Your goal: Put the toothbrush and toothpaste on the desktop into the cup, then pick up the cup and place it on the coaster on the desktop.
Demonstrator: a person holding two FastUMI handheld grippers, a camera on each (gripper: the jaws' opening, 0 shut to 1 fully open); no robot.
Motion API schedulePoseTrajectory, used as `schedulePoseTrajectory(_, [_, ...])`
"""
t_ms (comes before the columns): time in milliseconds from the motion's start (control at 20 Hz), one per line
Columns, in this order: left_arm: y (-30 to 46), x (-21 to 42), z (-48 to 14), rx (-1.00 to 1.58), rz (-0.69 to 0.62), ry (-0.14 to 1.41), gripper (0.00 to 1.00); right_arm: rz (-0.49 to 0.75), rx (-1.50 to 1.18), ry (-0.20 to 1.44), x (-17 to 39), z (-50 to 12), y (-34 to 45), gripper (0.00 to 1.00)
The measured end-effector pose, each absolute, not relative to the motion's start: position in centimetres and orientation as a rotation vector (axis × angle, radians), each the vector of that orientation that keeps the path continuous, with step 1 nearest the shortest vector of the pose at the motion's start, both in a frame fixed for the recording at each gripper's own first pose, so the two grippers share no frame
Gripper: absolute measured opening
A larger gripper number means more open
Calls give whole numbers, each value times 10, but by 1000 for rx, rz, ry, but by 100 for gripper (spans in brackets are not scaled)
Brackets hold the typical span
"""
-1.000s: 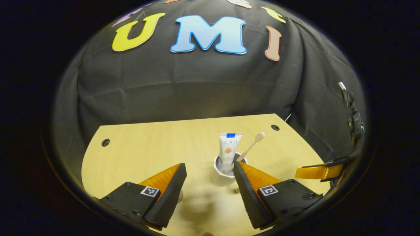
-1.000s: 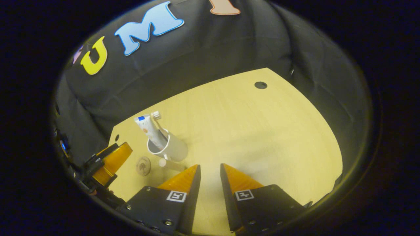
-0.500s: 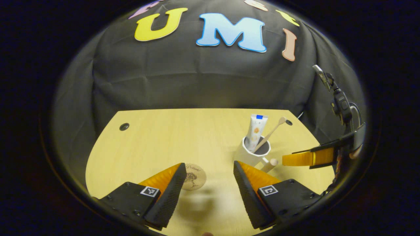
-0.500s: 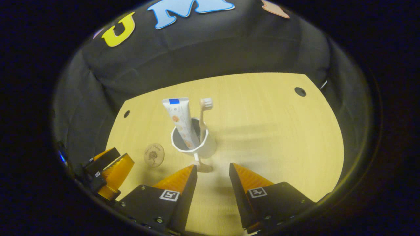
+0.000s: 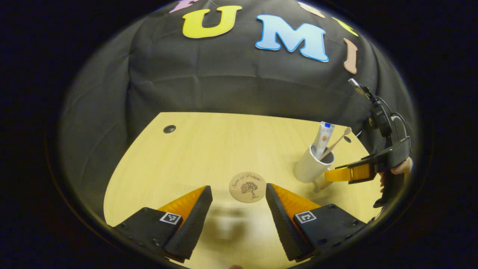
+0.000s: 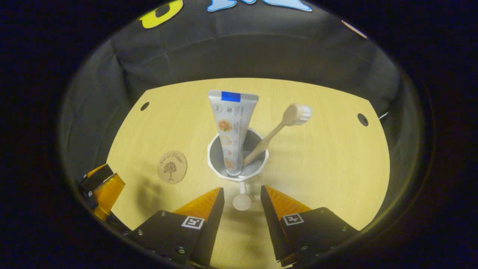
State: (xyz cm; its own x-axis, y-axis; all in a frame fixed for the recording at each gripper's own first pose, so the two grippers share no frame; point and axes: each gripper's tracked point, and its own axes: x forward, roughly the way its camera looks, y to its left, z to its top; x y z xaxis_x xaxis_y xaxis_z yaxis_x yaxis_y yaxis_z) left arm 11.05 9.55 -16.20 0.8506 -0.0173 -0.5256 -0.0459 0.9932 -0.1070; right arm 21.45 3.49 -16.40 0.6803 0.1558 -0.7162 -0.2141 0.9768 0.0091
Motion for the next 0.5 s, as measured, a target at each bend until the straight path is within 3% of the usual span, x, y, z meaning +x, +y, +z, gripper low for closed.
schedulePoseTrajectory(300, [110, 105, -171, -129, 41, 570, 95, 208, -79, 830, 223, -177, 36, 55])
schedulePoseTrajectory(400, [112, 103, -174, -138, 45, 577, 95, 207, -81, 843, 226, -183, 36, 37])
schedulePoseTrajectory(450, [112, 104, -176, -141, 46, 581, 95, 207, -89, 854, 225, -191, 35, 37])
schedulePoseTrajectory(500, [113, 104, -177, -144, 47, 583, 95, 200, -97, 843, 223, -178, 34, 28])
